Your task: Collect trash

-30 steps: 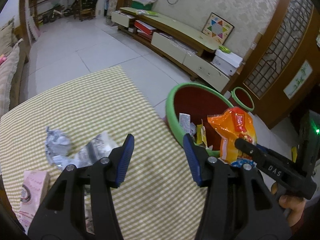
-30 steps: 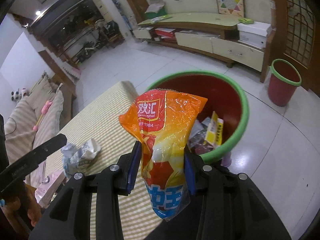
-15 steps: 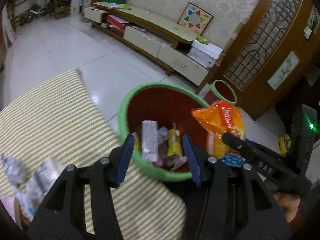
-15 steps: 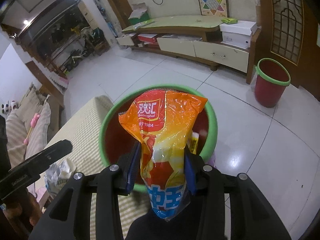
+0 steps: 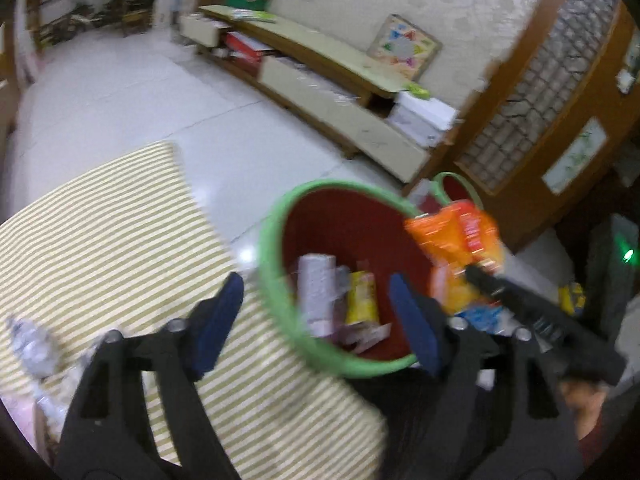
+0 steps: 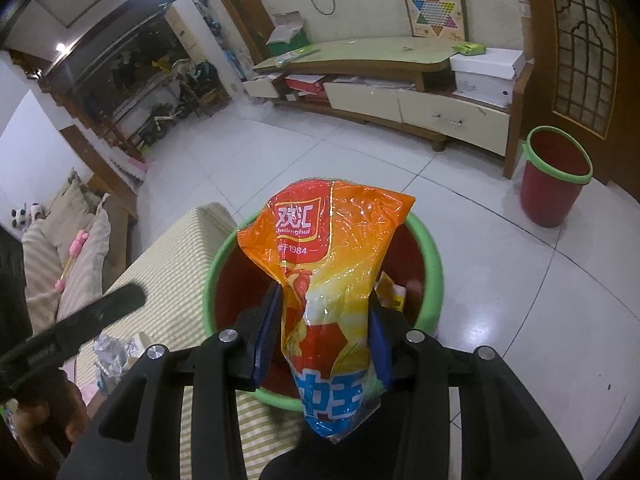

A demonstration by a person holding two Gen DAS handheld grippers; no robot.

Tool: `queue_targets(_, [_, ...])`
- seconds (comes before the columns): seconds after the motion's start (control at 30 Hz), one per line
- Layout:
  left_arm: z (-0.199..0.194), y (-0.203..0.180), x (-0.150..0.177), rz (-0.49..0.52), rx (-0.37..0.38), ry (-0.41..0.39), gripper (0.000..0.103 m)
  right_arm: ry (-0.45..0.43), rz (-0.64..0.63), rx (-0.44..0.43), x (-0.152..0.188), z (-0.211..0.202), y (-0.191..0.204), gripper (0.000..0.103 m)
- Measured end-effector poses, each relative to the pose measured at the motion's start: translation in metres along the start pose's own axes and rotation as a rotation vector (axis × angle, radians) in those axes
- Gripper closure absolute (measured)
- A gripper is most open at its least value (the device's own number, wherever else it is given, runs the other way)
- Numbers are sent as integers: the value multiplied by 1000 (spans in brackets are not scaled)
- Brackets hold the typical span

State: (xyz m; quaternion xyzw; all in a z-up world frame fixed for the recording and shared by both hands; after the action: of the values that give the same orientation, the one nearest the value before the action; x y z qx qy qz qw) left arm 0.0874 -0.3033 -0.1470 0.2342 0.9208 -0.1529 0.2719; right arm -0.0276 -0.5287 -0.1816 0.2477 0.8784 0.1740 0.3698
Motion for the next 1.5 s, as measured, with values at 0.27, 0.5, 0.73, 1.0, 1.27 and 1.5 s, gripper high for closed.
queue_targets(0.27, [-50, 130, 39, -264, -241, 6, 25, 47, -21, -13, 17, 14, 17, 64])
queue_targets(0.5, [-41, 161, 79, -274, -269, 189, 25, 54, -21, -29, 24, 15, 28, 64])
queue_targets(0.73, [-15, 165, 87, -308, -218, 230, 78, 64, -41, -40, 30, 11, 38, 64])
queue_targets(1.0, [-65, 155, 82, -304, -204, 97, 83, 60, -51, -40, 32, 5, 41, 63])
queue_targets(1.27, [-33, 63, 6, -143, 46, 29, 83, 19, 2, -1, 21, -1, 21, 62])
queue_targets(1.5, [21, -27, -26, 46, 180, 48, 82, 16, 47, 28, 15, 1, -1, 60])
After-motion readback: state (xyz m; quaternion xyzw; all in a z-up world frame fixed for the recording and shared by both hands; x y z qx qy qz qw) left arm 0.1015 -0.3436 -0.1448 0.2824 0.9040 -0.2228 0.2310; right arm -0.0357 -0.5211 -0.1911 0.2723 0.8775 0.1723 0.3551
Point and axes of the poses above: each gripper's, at about its wrist camera, not at the fingertips, and z roughly the way its jaws point, y to its left, x to its underside, the point moved 1 cm from there along z, roughly the way its jaws point, and after that the axes turned 8 degrees about -x, right-handed, at the moved point
